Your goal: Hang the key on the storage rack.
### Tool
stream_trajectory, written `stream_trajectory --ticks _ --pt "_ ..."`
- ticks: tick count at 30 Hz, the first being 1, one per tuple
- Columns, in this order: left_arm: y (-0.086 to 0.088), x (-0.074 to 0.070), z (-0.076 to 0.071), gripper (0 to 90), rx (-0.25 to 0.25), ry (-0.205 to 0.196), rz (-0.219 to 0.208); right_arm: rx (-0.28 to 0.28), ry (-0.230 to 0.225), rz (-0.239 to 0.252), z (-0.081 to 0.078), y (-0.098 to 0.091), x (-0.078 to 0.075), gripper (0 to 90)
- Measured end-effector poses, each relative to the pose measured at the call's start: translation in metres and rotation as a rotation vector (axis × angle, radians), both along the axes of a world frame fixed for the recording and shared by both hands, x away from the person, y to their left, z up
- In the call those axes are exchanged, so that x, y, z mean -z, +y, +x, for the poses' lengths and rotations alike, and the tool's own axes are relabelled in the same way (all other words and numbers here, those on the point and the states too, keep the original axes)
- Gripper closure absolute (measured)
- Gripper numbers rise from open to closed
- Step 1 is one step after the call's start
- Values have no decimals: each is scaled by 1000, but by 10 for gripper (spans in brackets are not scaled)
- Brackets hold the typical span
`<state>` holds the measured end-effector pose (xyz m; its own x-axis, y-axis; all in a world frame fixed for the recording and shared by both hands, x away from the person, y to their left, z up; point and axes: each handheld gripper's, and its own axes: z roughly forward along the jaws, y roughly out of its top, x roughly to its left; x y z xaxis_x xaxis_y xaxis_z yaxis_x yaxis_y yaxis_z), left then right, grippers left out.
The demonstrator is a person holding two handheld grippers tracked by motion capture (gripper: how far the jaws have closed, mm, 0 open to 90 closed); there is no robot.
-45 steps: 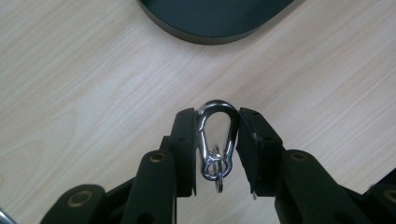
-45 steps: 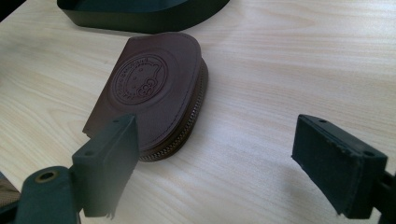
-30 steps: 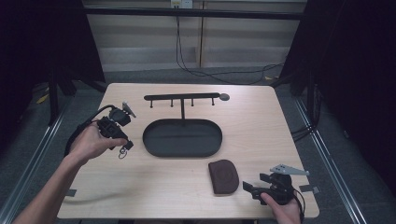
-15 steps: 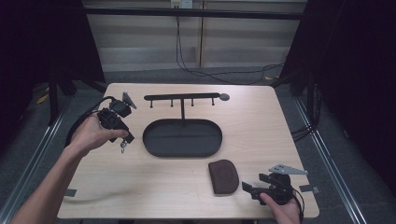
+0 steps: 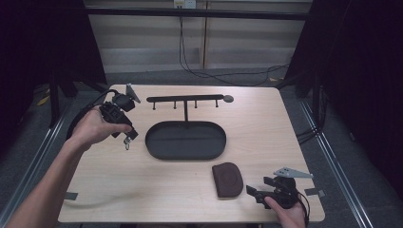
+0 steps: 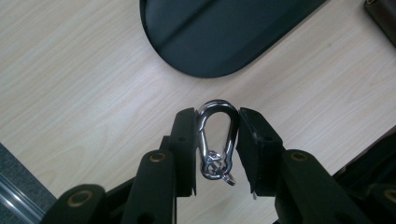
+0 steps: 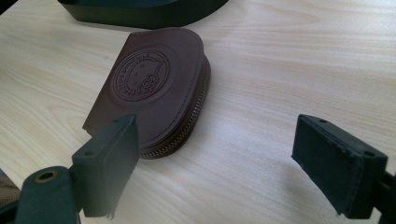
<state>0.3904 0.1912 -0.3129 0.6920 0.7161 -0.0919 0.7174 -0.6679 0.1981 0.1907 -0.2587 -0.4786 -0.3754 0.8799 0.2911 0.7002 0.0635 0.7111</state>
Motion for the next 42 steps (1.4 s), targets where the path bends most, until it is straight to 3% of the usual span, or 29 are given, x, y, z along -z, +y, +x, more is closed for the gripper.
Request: stream_trajectory --ticks 9,17,28,42 --pt "-7 -9 5 683 18 7 12 3 2 3 1 -1 1 144" --pt "-11 -22 14 683 3 3 16 3 1 5 0 -1 0 145" --pt "-28 -29 24 683 11 12 23 1 4 14 1 -2 1 144" --pt "-41 -36 38 683 12 -4 35 -2 4 16 1 -2 1 144"
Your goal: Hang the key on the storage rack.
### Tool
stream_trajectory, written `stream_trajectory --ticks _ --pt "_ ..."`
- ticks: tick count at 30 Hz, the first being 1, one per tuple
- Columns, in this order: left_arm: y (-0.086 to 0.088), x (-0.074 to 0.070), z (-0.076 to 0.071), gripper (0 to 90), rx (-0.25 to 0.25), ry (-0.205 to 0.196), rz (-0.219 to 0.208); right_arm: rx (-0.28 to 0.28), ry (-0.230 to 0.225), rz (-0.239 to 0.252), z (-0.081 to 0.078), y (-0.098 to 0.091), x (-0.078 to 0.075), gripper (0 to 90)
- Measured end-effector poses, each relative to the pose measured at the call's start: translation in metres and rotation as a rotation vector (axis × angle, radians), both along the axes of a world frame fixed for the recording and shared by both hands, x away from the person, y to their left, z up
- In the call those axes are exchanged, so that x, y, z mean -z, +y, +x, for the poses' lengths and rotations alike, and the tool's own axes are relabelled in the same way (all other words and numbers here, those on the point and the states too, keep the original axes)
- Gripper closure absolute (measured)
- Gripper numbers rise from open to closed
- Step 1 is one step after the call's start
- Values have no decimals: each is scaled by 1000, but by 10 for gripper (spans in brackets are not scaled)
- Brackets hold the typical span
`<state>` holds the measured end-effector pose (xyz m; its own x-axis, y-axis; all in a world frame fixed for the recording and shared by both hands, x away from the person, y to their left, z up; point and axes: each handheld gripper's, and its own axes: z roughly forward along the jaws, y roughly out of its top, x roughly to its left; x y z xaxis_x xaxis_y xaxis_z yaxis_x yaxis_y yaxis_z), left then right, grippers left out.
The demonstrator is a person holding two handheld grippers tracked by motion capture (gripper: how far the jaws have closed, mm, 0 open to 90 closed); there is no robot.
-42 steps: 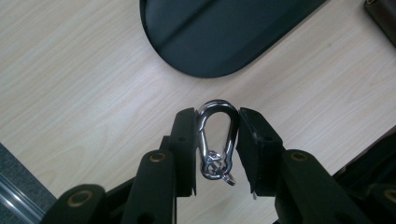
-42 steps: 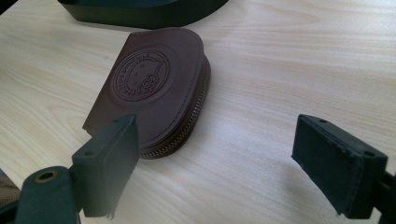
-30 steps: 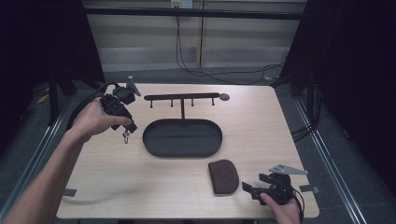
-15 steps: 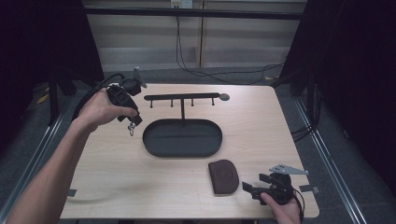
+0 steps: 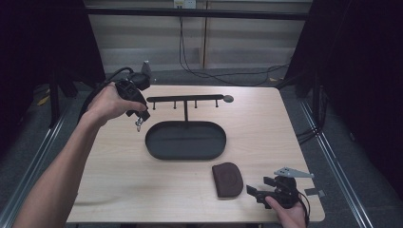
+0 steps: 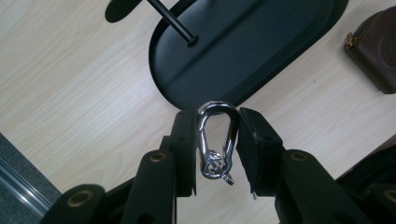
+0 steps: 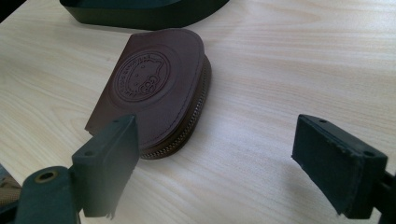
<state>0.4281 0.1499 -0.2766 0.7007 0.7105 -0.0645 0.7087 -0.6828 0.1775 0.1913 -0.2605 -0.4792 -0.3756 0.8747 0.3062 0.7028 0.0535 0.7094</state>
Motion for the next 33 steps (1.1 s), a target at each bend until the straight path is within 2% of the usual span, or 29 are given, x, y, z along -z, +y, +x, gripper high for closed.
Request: stream_trajectory --ticks 4,10,13,19,22,25,31,33 --pt "-2 3 5 683 -14 6 10 -2 0 0 0 0 0 145" --pt "-4 1 13 683 -37 -6 -16 -2 -2 3 0 0 0 144" --pt "-7 1 15 684 -38 -8 -12 -4 0 3 0 0 0 144" --pt "-12 9 27 684 -58 0 -11 -4 1 8 -1 0 0 144" --pt "-13 11 32 683 -61 13 -29 -6 1 8 -1 0 0 144" --pt "-14 13 34 684 -62 13 -13 -7 5 9 0 0 0 144" --pt "-18 17 36 684 -72 13 -27 -8 2 8 -1 0 0 144" --pt "-19 18 36 684 -73 13 -12 -7 1 8 -1 1 0 144"
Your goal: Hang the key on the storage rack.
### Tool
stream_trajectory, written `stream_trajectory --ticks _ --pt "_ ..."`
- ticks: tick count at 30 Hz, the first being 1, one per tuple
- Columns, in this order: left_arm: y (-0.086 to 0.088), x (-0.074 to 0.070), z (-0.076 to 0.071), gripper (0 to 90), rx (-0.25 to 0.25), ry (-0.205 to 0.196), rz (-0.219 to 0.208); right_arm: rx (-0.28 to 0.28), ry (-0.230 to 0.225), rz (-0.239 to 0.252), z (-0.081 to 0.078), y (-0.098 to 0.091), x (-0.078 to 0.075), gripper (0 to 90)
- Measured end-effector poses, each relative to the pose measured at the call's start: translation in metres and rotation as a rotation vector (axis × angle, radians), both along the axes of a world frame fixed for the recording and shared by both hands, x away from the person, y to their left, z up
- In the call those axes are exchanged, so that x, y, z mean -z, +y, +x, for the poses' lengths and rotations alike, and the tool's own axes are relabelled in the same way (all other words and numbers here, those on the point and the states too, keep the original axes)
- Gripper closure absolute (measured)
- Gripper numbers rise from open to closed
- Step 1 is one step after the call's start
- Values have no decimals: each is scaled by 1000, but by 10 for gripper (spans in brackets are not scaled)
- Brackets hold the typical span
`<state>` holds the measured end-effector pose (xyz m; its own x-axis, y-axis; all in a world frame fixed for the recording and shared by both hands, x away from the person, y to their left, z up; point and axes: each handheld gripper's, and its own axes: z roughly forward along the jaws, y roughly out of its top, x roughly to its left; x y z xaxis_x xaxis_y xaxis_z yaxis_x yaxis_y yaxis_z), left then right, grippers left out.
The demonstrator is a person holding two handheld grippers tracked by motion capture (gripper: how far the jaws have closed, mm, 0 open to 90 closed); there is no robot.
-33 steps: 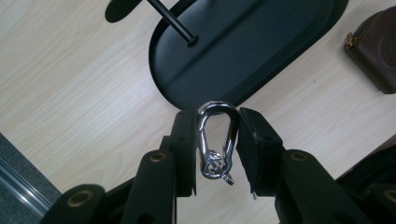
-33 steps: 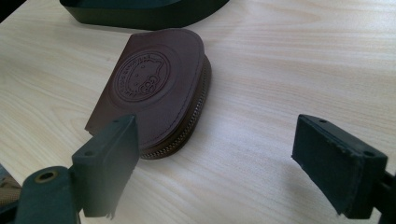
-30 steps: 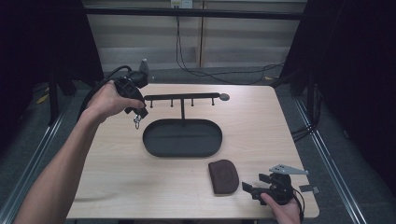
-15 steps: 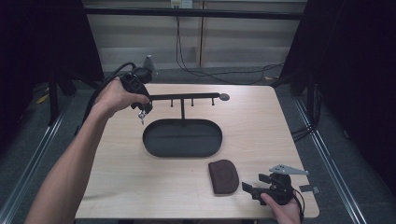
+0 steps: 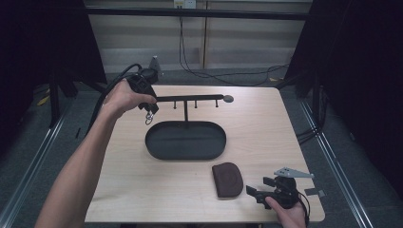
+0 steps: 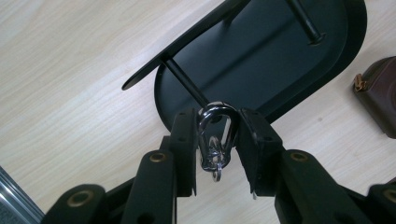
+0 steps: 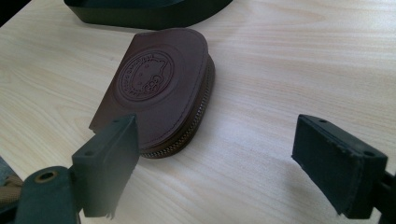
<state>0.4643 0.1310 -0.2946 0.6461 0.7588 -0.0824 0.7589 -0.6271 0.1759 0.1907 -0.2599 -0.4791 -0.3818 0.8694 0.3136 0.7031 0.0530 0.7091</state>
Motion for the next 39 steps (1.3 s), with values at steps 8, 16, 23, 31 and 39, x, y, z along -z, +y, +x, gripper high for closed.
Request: stream_trajectory --ticks 8,16,23,31,39 --pt "-5 6 3 698 -15 -14 16 -2 2 1 0 0 0 144" --pt "-3 6 5 748 -25 -34 8 -1 4 0 1 0 0 144" --pt "-5 7 3 657 -28 -35 -1 -2 3 -1 0 0 0 144" --pt "-2 7 0 533 -40 -50 4 0 4 -3 0 0 0 144" --pt "12 11 -7 445 -32 -26 -25 -10 10 -3 2 1 1 144"
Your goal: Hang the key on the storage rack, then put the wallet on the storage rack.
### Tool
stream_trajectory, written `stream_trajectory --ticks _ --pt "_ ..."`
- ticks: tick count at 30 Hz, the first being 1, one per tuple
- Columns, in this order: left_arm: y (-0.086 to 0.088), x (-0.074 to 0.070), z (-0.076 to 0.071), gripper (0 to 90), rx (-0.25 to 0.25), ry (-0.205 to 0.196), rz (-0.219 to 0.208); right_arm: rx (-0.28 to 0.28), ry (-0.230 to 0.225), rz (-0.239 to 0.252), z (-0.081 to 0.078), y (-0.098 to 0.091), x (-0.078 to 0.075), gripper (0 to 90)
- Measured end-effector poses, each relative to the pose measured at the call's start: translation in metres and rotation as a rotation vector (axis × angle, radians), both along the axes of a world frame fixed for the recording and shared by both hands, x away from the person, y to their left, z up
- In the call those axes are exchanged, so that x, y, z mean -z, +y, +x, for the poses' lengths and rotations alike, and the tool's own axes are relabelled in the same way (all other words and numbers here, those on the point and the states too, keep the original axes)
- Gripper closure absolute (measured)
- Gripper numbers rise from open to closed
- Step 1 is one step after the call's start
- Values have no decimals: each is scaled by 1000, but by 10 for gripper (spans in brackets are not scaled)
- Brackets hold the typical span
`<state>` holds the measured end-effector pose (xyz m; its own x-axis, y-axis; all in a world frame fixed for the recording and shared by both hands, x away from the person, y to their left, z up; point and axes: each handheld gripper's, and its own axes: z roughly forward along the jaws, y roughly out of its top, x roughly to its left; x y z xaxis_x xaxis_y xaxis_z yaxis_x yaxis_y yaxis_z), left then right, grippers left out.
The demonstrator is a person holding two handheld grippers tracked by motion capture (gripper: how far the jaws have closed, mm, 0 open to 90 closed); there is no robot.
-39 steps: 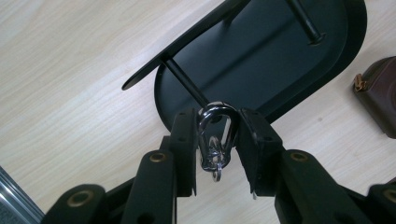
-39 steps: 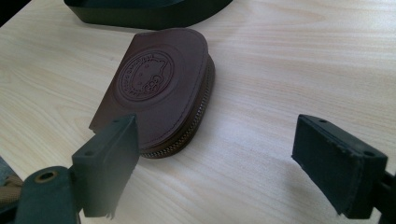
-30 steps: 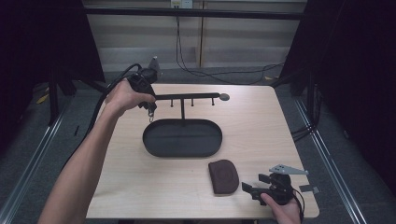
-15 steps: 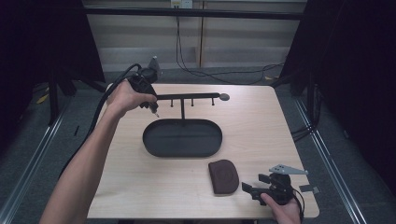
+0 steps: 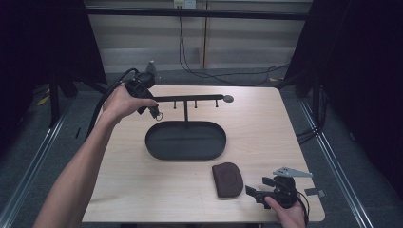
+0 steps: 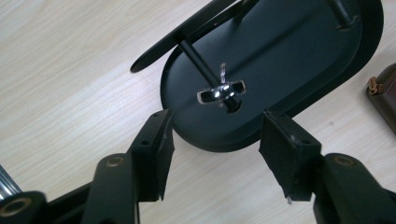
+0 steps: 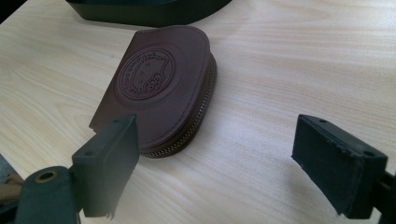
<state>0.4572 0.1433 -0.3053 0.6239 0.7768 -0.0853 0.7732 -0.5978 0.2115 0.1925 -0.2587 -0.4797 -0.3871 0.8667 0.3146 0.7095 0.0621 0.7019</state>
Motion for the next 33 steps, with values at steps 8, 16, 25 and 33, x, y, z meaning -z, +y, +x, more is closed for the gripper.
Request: stream_trajectory --ticks 8,16,25,33 --pt "11 -1 -12 393 -13 -49 -42 4 4 -1 1 0 0 144" --pt "23 -3 -27 357 -7 -69 -73 2 -3 -7 -1 0 -1 148" --pt "38 7 -37 346 -15 -72 -101 3 -1 -10 -1 1 -1 149" --pt "56 21 -48 344 -30 -75 -123 4 -1 -14 -1 1 -1 151"
